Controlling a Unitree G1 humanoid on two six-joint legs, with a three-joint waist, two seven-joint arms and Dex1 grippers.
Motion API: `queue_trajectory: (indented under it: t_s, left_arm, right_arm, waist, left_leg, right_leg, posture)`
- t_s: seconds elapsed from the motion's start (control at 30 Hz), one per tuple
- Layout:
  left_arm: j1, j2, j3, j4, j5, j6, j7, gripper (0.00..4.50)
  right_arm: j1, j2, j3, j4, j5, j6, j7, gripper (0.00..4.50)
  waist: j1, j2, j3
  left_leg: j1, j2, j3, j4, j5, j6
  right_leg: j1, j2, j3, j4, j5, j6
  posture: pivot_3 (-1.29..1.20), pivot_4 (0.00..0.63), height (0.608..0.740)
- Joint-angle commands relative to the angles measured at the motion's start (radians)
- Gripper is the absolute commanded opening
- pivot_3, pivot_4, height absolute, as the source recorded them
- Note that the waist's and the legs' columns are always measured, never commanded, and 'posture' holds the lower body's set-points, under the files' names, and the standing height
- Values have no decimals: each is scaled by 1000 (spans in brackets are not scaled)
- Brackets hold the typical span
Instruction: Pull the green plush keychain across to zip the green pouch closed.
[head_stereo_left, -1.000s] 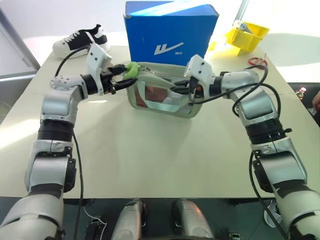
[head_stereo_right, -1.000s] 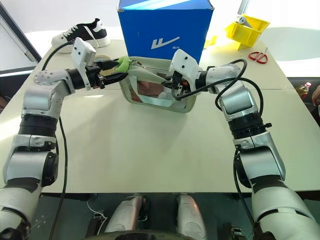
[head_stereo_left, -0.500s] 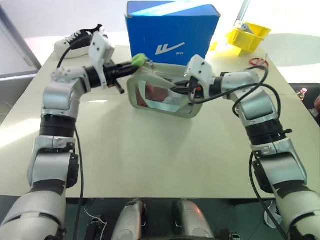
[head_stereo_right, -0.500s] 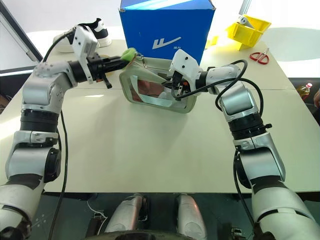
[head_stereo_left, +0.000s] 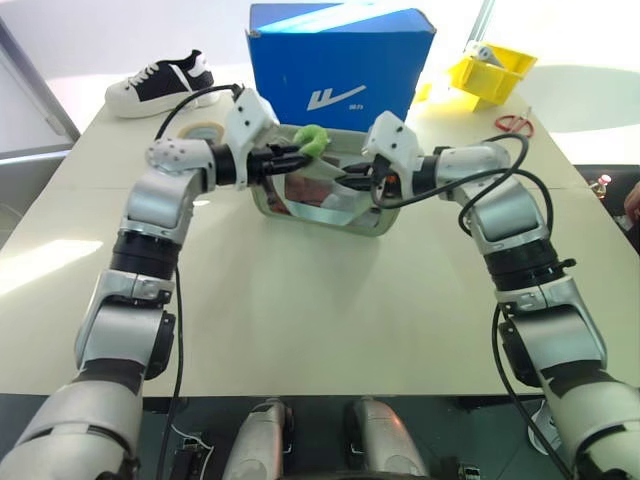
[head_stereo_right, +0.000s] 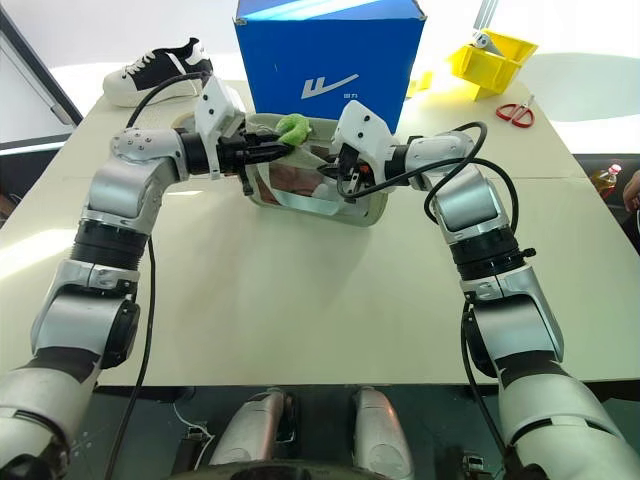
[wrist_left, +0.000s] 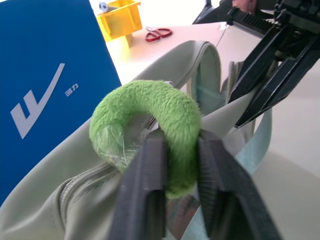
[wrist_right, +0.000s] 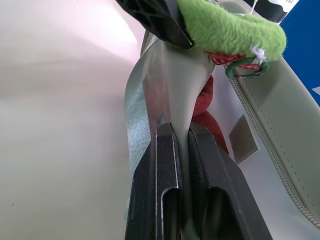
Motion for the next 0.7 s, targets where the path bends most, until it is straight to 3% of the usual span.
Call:
queue_trajectory:
  t_s: [0.03, 0.1, 0.4, 0.7]
  left_arm:
    - [-29, 18, 22, 0, 9, -6, 7, 2552]
    - [-40, 20, 29, 7, 6, -1, 14, 3567]
    - [-86, 109, 108, 35, -36, 28, -10, 3567]
    - [1, 154, 128, 68, -25, 15, -18, 3567]
  right_arm:
    - [-3, 1, -12, -31, 15, -1, 2, 0]
    - [-4, 1, -11, -28, 15, -2, 1, 0]
    - [-9, 0, -9, -16, 10, -11, 2, 0]
    - [-49, 8, -4, 47, -5, -47, -3, 0]
  waist:
    - [0, 0, 0]
    - [1, 0, 0]
    - [0, 0, 0]
    - [0, 0, 0]
  left_leg:
    - [0, 0, 0, 0, 0, 0]
    - [0, 0, 0, 0, 0, 0]
    - [0, 0, 0, 0, 0, 0]
    - [0, 0, 0, 0, 0, 0]
  right_leg:
    - [0, 0, 0, 0, 0, 0]
    - [0, 0, 0, 0, 0, 0]
    - [0, 0, 0, 0, 0, 0]
    - [0, 0, 0, 0, 0, 0]
  posture:
    - [0, 150, 740]
    - [0, 150, 740]
    - [0, 150, 740]
    - [0, 150, 740]
